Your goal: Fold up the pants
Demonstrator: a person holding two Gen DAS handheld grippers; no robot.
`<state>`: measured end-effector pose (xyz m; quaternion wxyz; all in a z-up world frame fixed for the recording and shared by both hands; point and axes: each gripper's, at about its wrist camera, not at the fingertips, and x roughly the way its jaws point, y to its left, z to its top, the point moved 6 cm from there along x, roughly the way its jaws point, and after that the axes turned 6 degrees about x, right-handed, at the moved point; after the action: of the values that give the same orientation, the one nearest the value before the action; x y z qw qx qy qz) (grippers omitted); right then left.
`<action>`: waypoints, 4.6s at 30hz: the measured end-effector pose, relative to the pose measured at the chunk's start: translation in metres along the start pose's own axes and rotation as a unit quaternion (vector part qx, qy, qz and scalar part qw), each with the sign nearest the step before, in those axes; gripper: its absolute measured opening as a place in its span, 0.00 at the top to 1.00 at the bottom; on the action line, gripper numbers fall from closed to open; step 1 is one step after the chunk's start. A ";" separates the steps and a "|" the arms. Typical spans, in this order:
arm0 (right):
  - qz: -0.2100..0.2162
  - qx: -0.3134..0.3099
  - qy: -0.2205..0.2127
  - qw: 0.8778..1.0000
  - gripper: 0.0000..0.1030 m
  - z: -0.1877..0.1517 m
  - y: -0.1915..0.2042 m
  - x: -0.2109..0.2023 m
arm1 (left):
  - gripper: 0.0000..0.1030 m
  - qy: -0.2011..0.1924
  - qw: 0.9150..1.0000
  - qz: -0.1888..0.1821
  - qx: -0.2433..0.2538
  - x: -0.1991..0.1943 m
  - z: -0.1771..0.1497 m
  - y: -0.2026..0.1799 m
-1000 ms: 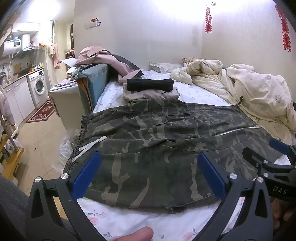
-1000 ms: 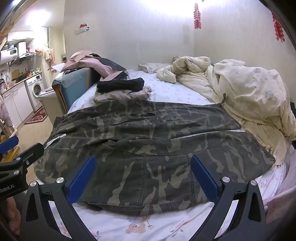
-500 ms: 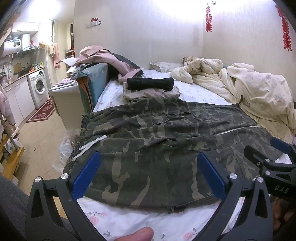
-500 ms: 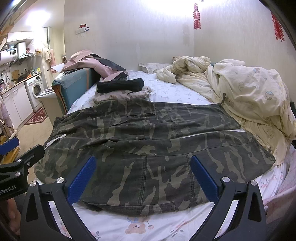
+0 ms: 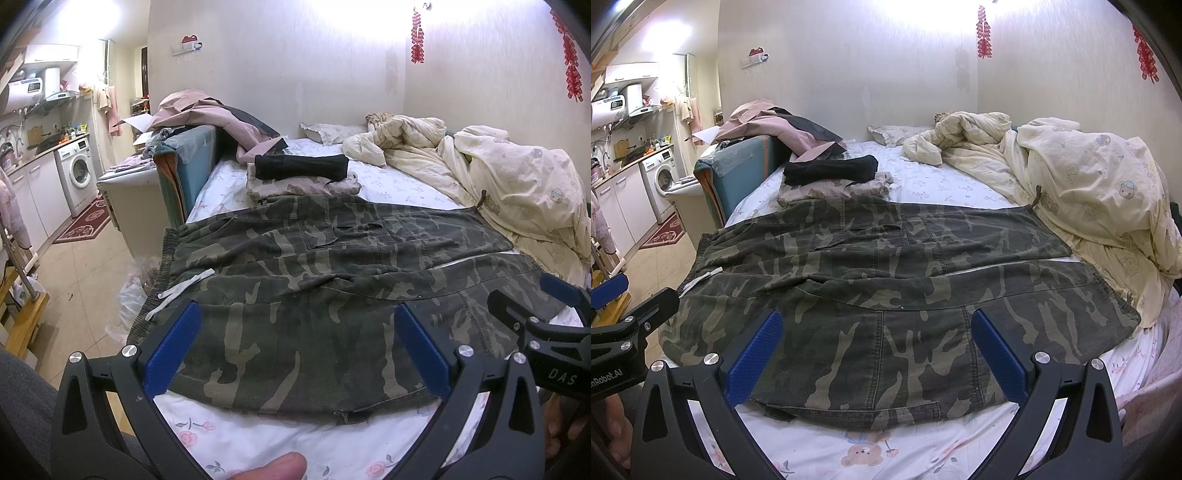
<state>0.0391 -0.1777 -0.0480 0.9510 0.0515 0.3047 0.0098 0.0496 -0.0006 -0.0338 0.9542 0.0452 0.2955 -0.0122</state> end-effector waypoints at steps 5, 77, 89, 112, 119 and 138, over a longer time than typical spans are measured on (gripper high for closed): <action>0.002 -0.003 0.001 1.000 0.00 -0.002 0.003 -0.001 | 0.00 0.001 1.000 0.000 0.000 -0.001 -0.005 0.011; 0.030 0.047 0.017 0.998 0.00 0.007 -0.006 -0.006 | 0.00 0.139 0.973 0.167 -0.083 0.044 -0.049 0.145; 0.070 0.103 0.056 0.991 0.00 0.010 -0.015 0.010 | 0.07 0.293 0.880 0.117 -0.355 0.128 -0.155 0.251; 0.018 0.114 0.073 0.991 0.00 0.001 -0.039 0.026 | 0.93 0.230 0.921 0.144 -0.279 0.116 -0.070 0.243; -0.003 0.119 0.084 0.989 0.00 -0.002 -0.054 0.035 | 0.93 0.240 0.919 0.156 -0.272 0.120 -0.067 0.245; -0.385 0.427 0.171 0.800 0.27 -0.043 -0.424 0.085 | 0.93 0.230 0.929 0.181 -0.227 0.125 -0.059 0.239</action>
<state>0.0784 -0.5914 -0.1762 0.6906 0.3280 0.4304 -0.4798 0.1315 0.2436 -0.1334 0.8311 -0.1183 0.4882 0.2387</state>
